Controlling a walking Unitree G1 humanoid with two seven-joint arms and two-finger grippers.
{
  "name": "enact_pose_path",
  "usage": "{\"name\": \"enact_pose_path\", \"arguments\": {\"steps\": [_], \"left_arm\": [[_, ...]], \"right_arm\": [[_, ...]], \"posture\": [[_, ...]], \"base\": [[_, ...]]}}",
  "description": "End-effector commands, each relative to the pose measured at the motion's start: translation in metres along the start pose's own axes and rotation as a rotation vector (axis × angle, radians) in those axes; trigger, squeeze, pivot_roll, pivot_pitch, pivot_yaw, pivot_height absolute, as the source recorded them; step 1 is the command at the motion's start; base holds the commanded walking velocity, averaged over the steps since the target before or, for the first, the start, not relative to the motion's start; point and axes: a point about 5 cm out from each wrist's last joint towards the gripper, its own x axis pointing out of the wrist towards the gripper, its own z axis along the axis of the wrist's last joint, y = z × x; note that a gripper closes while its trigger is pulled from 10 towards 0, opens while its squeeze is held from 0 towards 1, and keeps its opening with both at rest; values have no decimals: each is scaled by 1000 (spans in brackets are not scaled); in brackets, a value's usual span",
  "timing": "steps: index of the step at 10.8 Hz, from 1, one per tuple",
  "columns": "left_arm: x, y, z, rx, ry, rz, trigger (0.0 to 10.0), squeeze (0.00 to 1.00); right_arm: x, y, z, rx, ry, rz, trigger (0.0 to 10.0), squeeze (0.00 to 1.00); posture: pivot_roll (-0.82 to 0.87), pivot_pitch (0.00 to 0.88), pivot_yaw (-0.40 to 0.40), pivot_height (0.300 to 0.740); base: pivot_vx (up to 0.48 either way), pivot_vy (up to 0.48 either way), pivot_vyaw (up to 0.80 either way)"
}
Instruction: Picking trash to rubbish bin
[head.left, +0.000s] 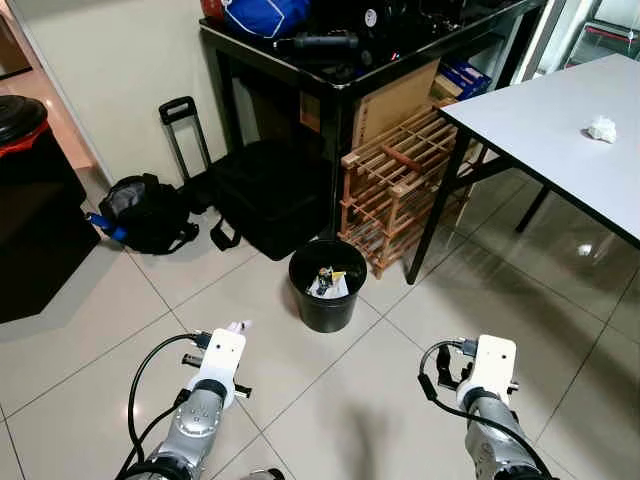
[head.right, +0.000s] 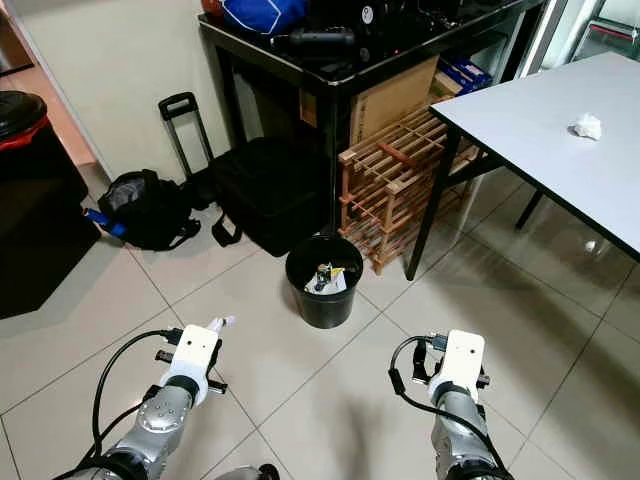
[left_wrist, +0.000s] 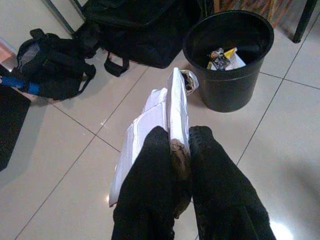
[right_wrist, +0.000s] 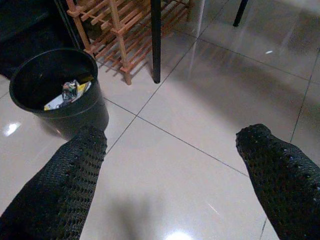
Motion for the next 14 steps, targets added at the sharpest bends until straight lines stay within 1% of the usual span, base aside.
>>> {"name": "enact_pose_path", "arguments": {"steps": [1,3,5,6,7,8,9,10,11,14], "left_arm": [[3,0,6,22,-23,2,10000,0],[3,-2,7,22,-25,-9,10000,0],[3,-8,9,22,-34,-72,10000,0],[5,-14,12,7,-44,-115,10000,0],[6,-21,18,11,-63,-163,10000,0],[6,-31,22,38,-75,-235,10000,0],[6,-37,23,50,-75,-277,10000,0],[6,-41,23,61,-76,-292,10000,0],[6,-41,23,61,-75,-290,10000,0],[6,-39,22,60,-65,-282,10000,0]], "right_arm": [[1,1,3,-1,-14,-5,10000,0],[0,2,0,-11,0,7,10000,0],[-1,18,-4,1,42,153,10000,0],[-1,27,-3,-1,45,211,10000,0],[-1,30,-2,10,43,225,10000,0],[-1,33,-2,12,46,256,10000,0],[-2,36,-3,15,52,282,10000,0],[-2,38,-4,15,61,307,10000,0],[-3,39,-5,9,64,306,10000,0],[-4,42,-8,5,79,321,10000,0]], "posture": [[-58,52,59,740],[-55,58,57,740],[-56,65,55,740],[-53,66,53,740],[-55,67,53,740],[-56,67,53,740],[-60,66,53,740],[-62,66,53,740],[-61,66,53,740],[-56,69,55,740]], "base": [[0,0,0],[0,0,0],[0,0,0],[0,0,0],[0,0,0],[0,0,0],[0,0,0],[0,0,0],[0,0,0],[0,0,0]]}}
